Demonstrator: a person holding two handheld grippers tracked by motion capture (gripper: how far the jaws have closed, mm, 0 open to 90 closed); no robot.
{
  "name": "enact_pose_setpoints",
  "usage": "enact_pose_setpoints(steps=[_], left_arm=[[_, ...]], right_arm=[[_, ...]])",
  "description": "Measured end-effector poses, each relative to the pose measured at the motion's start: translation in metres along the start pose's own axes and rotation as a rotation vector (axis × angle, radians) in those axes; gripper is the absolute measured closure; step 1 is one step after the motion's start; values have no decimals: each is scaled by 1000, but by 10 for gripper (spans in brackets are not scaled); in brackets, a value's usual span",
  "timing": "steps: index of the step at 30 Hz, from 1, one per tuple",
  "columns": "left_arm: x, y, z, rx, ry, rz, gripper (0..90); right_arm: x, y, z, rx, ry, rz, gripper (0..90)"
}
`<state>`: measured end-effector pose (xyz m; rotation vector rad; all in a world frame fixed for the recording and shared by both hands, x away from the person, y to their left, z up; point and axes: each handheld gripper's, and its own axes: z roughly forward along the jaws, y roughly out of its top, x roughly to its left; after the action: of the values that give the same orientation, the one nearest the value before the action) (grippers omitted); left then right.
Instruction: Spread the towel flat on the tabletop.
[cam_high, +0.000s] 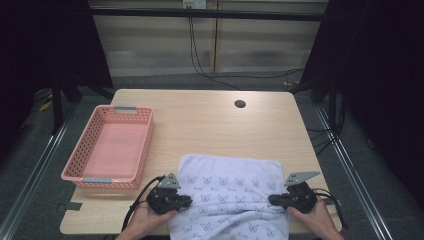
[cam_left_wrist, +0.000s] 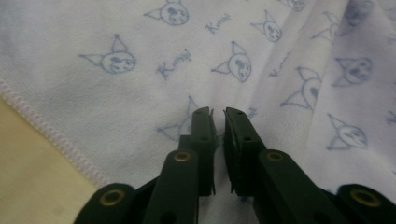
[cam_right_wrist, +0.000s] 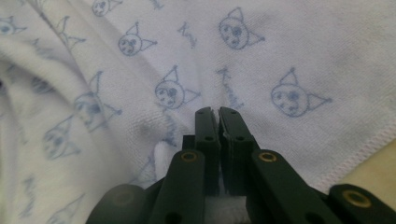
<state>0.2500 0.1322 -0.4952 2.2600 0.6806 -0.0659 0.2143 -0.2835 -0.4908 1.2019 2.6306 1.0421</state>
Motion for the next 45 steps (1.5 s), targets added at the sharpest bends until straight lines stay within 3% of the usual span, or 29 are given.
enact_pose_setpoints(steps=[3, 4, 6, 9, 11, 12, 13, 15, 19, 23, 25, 26, 28, 30, 33, 36, 37, 39, 40, 41, 45], left_arm=[[-11, -11, -9, 20, -55, 6, 748], [-11, -11, -9, 20, -55, 6, 718], [-4, -6, -13, -27, -29, -12, 652], [9, 10, -19, -80, 16, -30, 600], [19, 18, -19, -118, 54, -68, 585], [19, 18, -19, -118, 54, -68, 572], [26, 24, -17, -118, 87, -58, 560], [34, 28, -14, -121, 92, -93, 540], [42, 34, -7, -127, 117, -99, 510], [46, 38, -4, -126, 158, -116, 445], [47, 37, -4, -114, 166, -115, 444], [47, 38, -4, -136, 166, -133, 441], [47, 39, -4, -132, 165, -115, 436], [51, 39, 1, -133, 155, -143, 435], [56, 38, 6, -125, 183, -141, 433], [65, 38, 10, -113, 197, -173, 422], [66, 38, 11, -110, 221, -172, 422], [69, 37, 12, -90, 221, -151, 422], [68, 37, 13, -92, 244, -147, 429], [68, 37, 12, -116, 264, -168, 432], [74, 37, 13, -123, 270, -198, 420]], right_arm=[[9, -6, -4, 19, 36, 4, 829], [10, -7, -5, 18, 38, 9, 793], [8, -5, -7, -5, -1, 15, 717], [-10, 5, -12, -102, -59, 57, 642], [-27, 13, -12, -146, -114, 73, 592], [-27, 13, -12, -146, -114, 73, 592], [-45, 21, -7, -143, -172, 87, 539], [-60, 27, 0, -138, -206, 101, 519], [-77, 35, 14, -120, -219, 114, 496], [-77, 36, 19, -117, -197, 100, 560], [-72, 34, 18, -116, -180, 84, 681], [-70, 33, 18, -114, -163, 75, 738], [-67, 31, 18, -110, -139, 79, 840], [-65, 30, 17, -107, -123, 88, 858], [-66, 31, 13, -129, -105, 103, 862], [-66, 30, 8, -147, -99, 107, 862], [-66, 30, 8, -146, -98, 103, 861], [-66, 29, 8, -142, -99, 101, 860], [-65, 29, 8, -144, -95, 99, 860], [-65, 29, 8, -143, -93, 99, 860], [-64, 28, 9, -139, -88, 97, 858]])
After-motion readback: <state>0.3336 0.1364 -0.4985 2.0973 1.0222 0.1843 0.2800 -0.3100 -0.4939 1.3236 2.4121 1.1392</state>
